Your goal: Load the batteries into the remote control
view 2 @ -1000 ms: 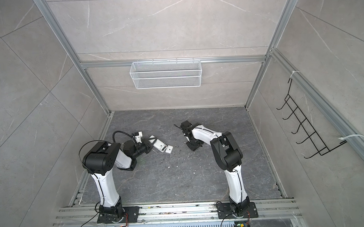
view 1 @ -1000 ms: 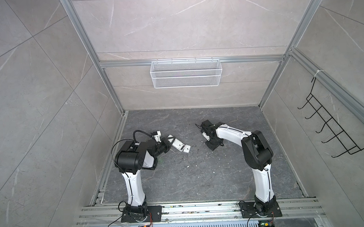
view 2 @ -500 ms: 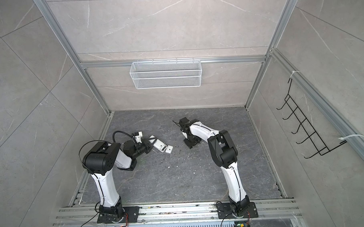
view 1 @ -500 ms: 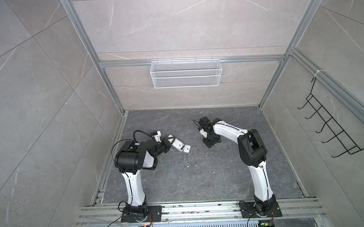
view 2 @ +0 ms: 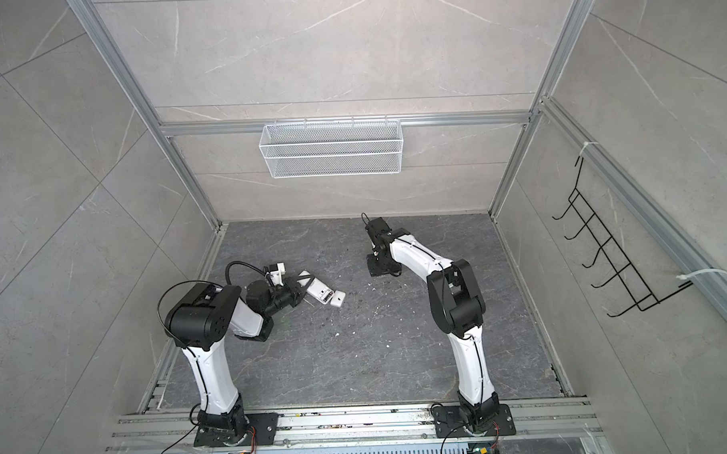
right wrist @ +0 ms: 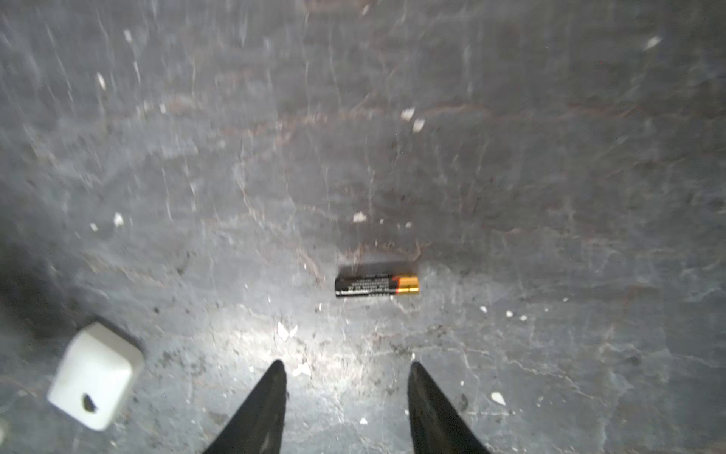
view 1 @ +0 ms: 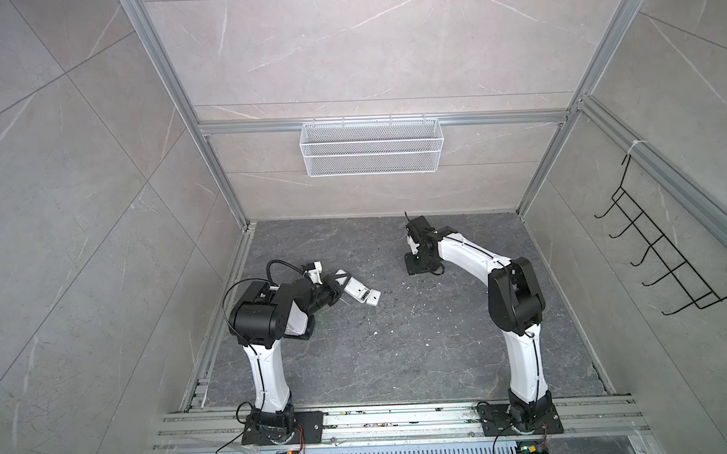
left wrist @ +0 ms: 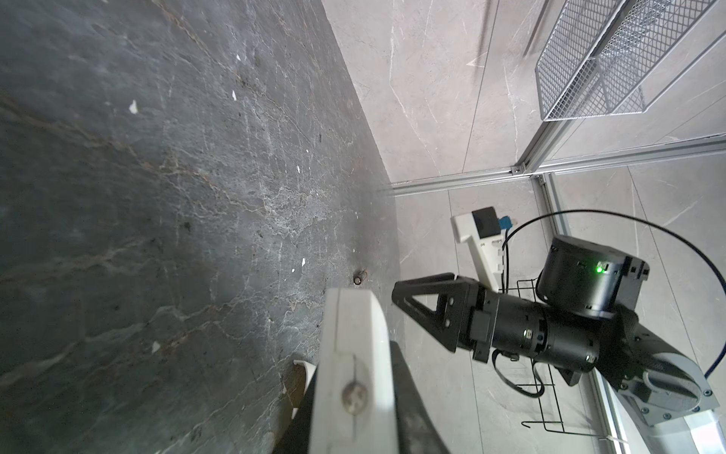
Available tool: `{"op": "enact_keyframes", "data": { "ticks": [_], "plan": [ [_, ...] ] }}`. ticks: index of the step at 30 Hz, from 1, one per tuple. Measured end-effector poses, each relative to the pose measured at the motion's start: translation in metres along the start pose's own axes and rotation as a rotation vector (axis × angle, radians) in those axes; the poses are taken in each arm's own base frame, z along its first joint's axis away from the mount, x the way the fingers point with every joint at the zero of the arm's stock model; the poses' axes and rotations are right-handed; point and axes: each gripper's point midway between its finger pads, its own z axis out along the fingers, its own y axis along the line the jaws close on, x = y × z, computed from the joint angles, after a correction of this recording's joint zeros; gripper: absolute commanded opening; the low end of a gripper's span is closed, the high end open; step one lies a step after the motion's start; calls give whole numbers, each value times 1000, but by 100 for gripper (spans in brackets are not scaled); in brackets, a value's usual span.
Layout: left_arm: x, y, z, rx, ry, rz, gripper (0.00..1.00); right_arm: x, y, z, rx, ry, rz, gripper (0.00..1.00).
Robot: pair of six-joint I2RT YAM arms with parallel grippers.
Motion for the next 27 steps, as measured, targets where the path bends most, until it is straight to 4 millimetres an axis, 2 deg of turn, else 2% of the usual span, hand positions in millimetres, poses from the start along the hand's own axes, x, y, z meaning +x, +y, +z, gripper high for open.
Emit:
{"op": "enact_keyframes", "data": {
  "ticks": [2, 5, 12, 18, 22, 24, 27],
  "plan": [
    [1, 0, 0, 1, 2, 0, 0, -16, 5, 4, -29, -27, 39, 50],
    [1, 0, 0, 1, 4, 0, 0, -29, 12, 18, -58, -35, 76, 51],
    [2, -1, 1, 3, 6, 1, 0, -41, 16, 53, -78, -10, 133, 53],
    [1, -1, 1, 3, 6, 2, 0, -51, 7, 56, -82, -3, 160, 54],
    [1, -2, 2, 5, 5, 3, 0, -47, 0, 58, -74, 17, 166, 54],
    [1, -2, 2, 5, 5, 3, 0, -37, -3, 65, -66, 42, 163, 55],
    [1, -2, 2, 5, 5, 3, 0, -32, -3, 61, -71, 43, 152, 55]
  ]
}}
